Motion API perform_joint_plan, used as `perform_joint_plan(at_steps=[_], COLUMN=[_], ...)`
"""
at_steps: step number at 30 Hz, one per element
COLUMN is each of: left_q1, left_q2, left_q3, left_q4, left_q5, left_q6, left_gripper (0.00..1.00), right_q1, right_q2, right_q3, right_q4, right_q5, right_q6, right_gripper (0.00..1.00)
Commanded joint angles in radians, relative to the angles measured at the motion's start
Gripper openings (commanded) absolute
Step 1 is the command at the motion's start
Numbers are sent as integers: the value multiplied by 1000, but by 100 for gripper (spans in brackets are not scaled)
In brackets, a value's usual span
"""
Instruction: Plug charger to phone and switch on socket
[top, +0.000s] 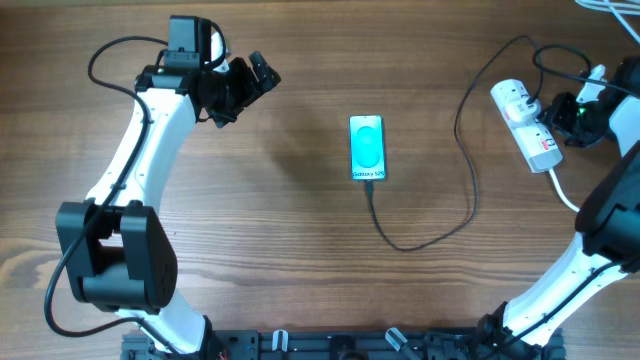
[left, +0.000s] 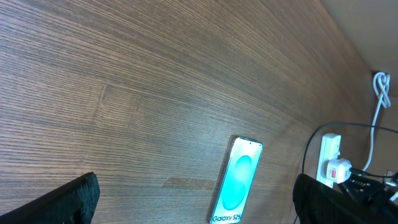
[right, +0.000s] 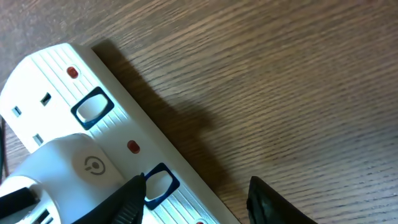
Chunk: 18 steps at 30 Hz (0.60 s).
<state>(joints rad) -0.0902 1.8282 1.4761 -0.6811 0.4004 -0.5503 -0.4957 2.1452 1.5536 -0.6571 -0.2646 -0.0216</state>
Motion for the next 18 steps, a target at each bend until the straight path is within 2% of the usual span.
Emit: perform_joint_plan(at_steps=[1, 18], left_q1=[3, 3], left_q2=[-15, -15], left_q3=[1, 1], left_q4=[1, 1], left_q5=[-10, -10], left_q6=[23, 23], left_gripper=[100, 100], right_q1=[28, 31], right_q2=[24, 24], right_q3=[-10, -10], right_q4=[-7, -47], right_q5=[47, 85], right_q6=[-35, -57], right_gripper=[56, 60])
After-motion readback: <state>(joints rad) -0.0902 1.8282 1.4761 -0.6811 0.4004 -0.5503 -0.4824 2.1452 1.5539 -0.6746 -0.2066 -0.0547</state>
